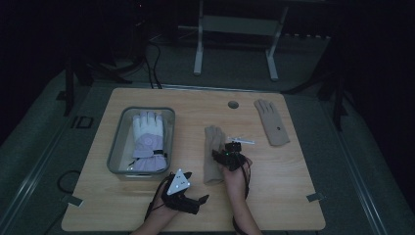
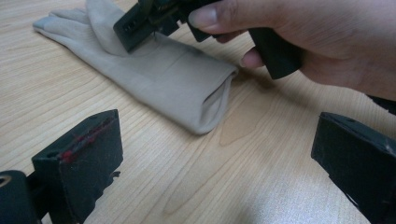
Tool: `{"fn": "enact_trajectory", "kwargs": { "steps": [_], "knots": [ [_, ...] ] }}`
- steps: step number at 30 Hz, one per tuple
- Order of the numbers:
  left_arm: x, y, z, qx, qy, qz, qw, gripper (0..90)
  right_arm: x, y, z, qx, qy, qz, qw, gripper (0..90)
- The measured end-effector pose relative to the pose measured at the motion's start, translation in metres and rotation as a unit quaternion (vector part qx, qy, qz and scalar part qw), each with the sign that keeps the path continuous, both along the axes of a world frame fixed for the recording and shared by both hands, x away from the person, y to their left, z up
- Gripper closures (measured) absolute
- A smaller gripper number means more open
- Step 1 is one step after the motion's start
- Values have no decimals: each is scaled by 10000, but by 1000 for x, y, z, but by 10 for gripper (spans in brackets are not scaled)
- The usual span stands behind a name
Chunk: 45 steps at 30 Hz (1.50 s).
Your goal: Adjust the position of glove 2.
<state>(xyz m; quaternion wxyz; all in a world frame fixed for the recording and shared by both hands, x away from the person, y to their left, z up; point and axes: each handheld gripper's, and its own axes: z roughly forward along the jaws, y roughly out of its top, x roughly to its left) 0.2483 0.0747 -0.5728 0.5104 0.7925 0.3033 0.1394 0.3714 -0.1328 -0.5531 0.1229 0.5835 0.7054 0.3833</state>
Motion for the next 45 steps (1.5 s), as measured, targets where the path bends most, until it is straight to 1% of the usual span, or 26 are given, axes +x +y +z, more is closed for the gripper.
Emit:
{"fn": "enact_trajectory", "kwargs": {
  "steps": [2,4,5,7,8,9,10,11,13,15,20,22,24,26,28,29,32,33,35,36,38,39,40,41,45],
  "knots": [
    [0,0,0,-1,4,5,10000,25,-1,0,5,-99,-45,103,9999,430],
    [0,0,0,0,1,4,10000,25,-3,-2,11,-152,-158,140,9997,387],
    [0,0,0,-5,-2,4,10000,25,-4,-4,14,-141,-218,136,9996,357],
    [0,0,0,-5,-6,7,10000,25,-3,-9,20,-127,-262,172,9994,272],
    [0,0,0,-1,-3,2,10000,25,-3,-12,22,-111,-279,239,9993,243],
    [0,0,0,-6,-2,7,10000,25,-3,-16,24,-68,-293,346,9989,187],
    [0,0,0,-6,4,9,10000,25,-3,-20,26,27,-329,411,9986,171],
    [0,0,0,-6,4,8,10000,25,-2,-24,29,94,-346,439,9984,170],
    [0,0,0,-7,0,2,10000,25,-2,-31,32,54,-392,601,9974,138],
    [0,0,0,-4,-5,0,10000,25,-2,-39,37,164,-522,745,9957,142],
    [0,1,0,-32,10,21,10000,25,1,-57,48,-142,-800,942,9922,152],
    [1,1,0,-35,27,23,10000,25,3,-64,52,-257,-865,1123,9896,152],
    [1,0,0,-28,31,22,10000,25,6,-74,54,-300,-934,1225,9876,153],
    [0,1,0,-39,18,23,10000,25,10,-86,56,-337,-1046,1239,9862,153],
    [0,1,0,-47,22,34,10000,25,13,-98,57,-490,-1085,1241,9851,154],
    [1,1,0,-56,31,37,10000,25,14,-103,57,-503,-1105,1212,9852,153],
    [1,1,0,-48,35,24,10000,25,18,-120,60,-383,-1059,1117,9873,139],
    [0,1,0,-44,27,22,10000,25,19,-126,61,-300,-1024,1114,9880,136],
    [0,1,0,-52,30,28,10000,25,22,-138,63,-229,-1079,1002,9888,128],
    [0,1,0,-48,32,27,10000,25,23,-144,63,-185,-1060,988,9893,124],
    [0,1,0,-45,34,27,10000,25,27,-154,63,-215,-1127,892,9894,124],
    [1,1,0,-39,33,21,10000,25,29,-159,64,-193,-1107,893,9896,124],
    [1,1,0,-23,35,15,10000,25,31,-162,64,-254,-1123,868,9895,123],
    [1,1,0,-35,48,21,10000,25,33,-165,64,-373,-1165,782,9894,124],
    [1,0,0,-36,55,20,10000,25,46,-177,64,-668,-1079,669,9897,143]
  ]
}}
